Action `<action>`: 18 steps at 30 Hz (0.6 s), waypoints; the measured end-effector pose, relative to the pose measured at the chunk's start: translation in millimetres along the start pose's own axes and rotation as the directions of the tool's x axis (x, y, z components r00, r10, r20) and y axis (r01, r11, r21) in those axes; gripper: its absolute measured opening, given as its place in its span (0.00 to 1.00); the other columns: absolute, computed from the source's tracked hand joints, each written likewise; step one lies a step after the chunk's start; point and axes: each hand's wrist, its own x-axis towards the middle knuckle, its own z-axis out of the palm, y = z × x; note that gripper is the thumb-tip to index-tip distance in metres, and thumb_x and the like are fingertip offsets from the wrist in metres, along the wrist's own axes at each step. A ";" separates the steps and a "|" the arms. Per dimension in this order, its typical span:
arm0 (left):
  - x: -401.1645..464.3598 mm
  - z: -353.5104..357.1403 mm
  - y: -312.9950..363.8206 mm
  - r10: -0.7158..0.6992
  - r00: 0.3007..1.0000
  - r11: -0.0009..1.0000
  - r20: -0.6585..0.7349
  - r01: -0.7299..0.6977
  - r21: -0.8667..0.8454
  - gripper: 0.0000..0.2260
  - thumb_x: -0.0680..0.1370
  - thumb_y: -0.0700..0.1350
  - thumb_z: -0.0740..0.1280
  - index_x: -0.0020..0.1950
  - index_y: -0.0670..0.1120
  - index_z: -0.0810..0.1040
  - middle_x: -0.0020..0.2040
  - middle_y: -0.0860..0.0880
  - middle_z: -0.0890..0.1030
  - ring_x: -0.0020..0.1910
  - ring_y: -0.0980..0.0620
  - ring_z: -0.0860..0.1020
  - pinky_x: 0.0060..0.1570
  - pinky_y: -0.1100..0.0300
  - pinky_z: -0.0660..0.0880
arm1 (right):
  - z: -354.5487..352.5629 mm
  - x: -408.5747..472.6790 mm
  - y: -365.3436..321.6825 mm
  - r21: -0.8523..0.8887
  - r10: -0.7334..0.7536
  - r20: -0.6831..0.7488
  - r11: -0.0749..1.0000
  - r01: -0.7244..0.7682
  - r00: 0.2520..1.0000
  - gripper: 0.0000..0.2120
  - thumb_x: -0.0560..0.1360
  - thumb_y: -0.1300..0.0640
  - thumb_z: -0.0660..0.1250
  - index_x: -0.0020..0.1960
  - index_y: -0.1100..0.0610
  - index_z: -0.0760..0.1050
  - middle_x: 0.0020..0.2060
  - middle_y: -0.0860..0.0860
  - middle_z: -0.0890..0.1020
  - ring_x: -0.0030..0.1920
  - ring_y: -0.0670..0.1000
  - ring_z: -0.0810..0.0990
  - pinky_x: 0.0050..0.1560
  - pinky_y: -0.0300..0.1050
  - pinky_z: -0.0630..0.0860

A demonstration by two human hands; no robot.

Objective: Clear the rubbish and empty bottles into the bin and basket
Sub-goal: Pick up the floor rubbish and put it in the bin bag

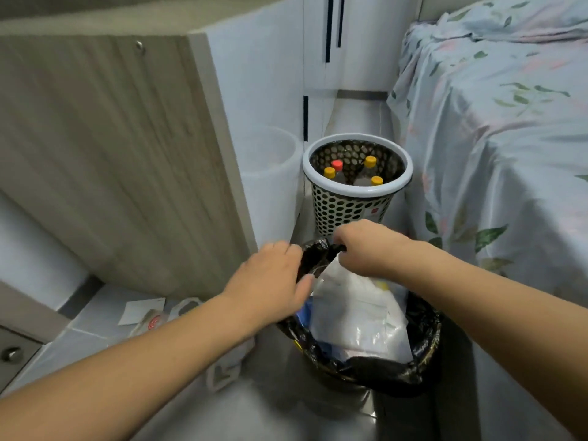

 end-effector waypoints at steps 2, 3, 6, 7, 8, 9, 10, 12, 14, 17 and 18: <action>-24.2 -10.0 -31.0 -0.008 1.000 0.999 -0.025 0.007 -0.033 0.14 0.78 0.55 0.59 0.55 0.46 0.72 0.52 0.49 0.74 0.54 0.49 0.73 0.53 0.53 0.72 | 1.3 -2.2 -26.1 0.048 -0.056 -0.012 0.997 0.056 0.998 0.06 0.74 0.57 0.61 0.51 0.54 0.73 0.49 0.53 0.78 0.48 0.55 0.77 0.43 0.47 0.74; -36.3 -12.0 -48.5 -0.028 0.999 0.999 -0.020 0.027 -0.036 0.14 0.79 0.55 0.59 0.55 0.46 0.73 0.52 0.49 0.75 0.54 0.49 0.73 0.53 0.54 0.72 | 3.3 -1.5 -41.0 0.060 -0.083 -0.005 0.995 0.083 0.997 0.07 0.74 0.57 0.61 0.51 0.54 0.73 0.50 0.53 0.79 0.49 0.55 0.77 0.44 0.46 0.74; -68.6 -11.9 -100.1 -0.127 0.992 0.992 0.011 0.127 -0.021 0.14 0.79 0.54 0.59 0.54 0.45 0.74 0.51 0.47 0.77 0.53 0.47 0.75 0.51 0.55 0.71 | 14.6 8.3 -92.0 0.075 -0.163 0.041 0.984 0.159 0.986 0.17 0.76 0.55 0.61 0.64 0.56 0.72 0.60 0.54 0.77 0.59 0.56 0.76 0.57 0.49 0.75; -77.9 -10.4 -116.5 -0.166 0.986 0.986 0.020 0.167 -0.008 0.13 0.79 0.54 0.60 0.54 0.45 0.74 0.51 0.46 0.77 0.53 0.46 0.75 0.50 0.54 0.71 | 20.5 13.5 -110.4 0.070 -0.192 0.048 0.979 0.189 0.980 0.18 0.77 0.55 0.61 0.65 0.58 0.71 0.61 0.55 0.76 0.60 0.56 0.75 0.59 0.50 0.75; -86.9 -8.8 -132.0 -0.204 0.979 0.979 0.026 0.204 0.000 0.13 0.78 0.53 0.61 0.54 0.44 0.74 0.51 0.46 0.77 0.53 0.45 0.75 0.49 0.54 0.70 | 27.2 19.7 -129.1 0.063 -0.224 0.049 0.973 0.221 0.973 0.18 0.77 0.54 0.61 0.64 0.59 0.71 0.61 0.56 0.77 0.60 0.57 0.75 0.60 0.51 0.74; -96.1 -7.6 -147.3 -0.237 0.971 0.972 0.031 0.237 0.005 0.13 0.78 0.53 0.61 0.53 0.44 0.74 0.52 0.45 0.77 0.53 0.44 0.75 0.49 0.54 0.70 | 34.7 26.6 -147.9 0.062 -0.253 0.050 0.966 0.249 0.966 0.18 0.76 0.54 0.61 0.64 0.60 0.71 0.61 0.57 0.77 0.60 0.58 0.75 0.59 0.50 0.74; -105.4 -6.1 -162.5 -0.262 0.964 0.965 0.041 0.261 0.016 0.13 0.78 0.52 0.61 0.53 0.43 0.74 0.52 0.44 0.77 0.53 0.43 0.75 0.49 0.54 0.70 | 42.6 32.7 -166.7 0.073 -0.275 0.056 0.960 0.271 0.960 0.18 0.76 0.53 0.62 0.64 0.59 0.71 0.61 0.57 0.76 0.60 0.58 0.75 0.59 0.49 0.73; -125.9 -2.1 -194.9 -0.296 0.952 0.955 0.082 0.293 0.038 0.13 0.78 0.52 0.61 0.53 0.43 0.73 0.51 0.43 0.77 0.53 0.42 0.75 0.51 0.53 0.71 | 61.4 45.1 -203.4 0.102 -0.310 0.083 0.948 0.301 0.947 0.19 0.76 0.52 0.62 0.64 0.59 0.71 0.61 0.57 0.76 0.61 0.58 0.74 0.60 0.49 0.73; -150.3 4.6 -228.0 -0.338 0.932 0.941 0.128 0.334 0.050 0.13 0.78 0.51 0.60 0.53 0.43 0.73 0.52 0.43 0.77 0.53 0.42 0.76 0.51 0.53 0.73 | 82.4 55.6 -236.7 0.115 -0.342 0.119 0.937 0.329 0.932 0.19 0.75 0.52 0.62 0.63 0.60 0.71 0.60 0.57 0.75 0.61 0.58 0.74 0.58 0.47 0.72; -195.1 18.1 -274.1 -0.469 0.852 0.881 0.233 0.470 0.058 0.14 0.77 0.52 0.59 0.57 0.44 0.73 0.55 0.44 0.77 0.54 0.43 0.76 0.51 0.52 0.74 | 113.7 68.8 -281.8 0.121 -0.374 0.176 0.926 0.357 0.911 0.19 0.74 0.54 0.62 0.64 0.57 0.71 0.61 0.55 0.75 0.62 0.56 0.73 0.56 0.43 0.69; -210.6 23.7 -287.4 -0.517 0.809 0.851 0.280 0.522 0.062 0.15 0.77 0.51 0.60 0.58 0.45 0.73 0.57 0.45 0.77 0.54 0.44 0.76 0.51 0.52 0.75 | 122.2 71.9 -295.3 0.120 -0.384 0.199 0.923 0.367 0.902 0.21 0.74 0.54 0.62 0.66 0.56 0.70 0.62 0.55 0.74 0.63 0.56 0.73 0.59 0.43 0.69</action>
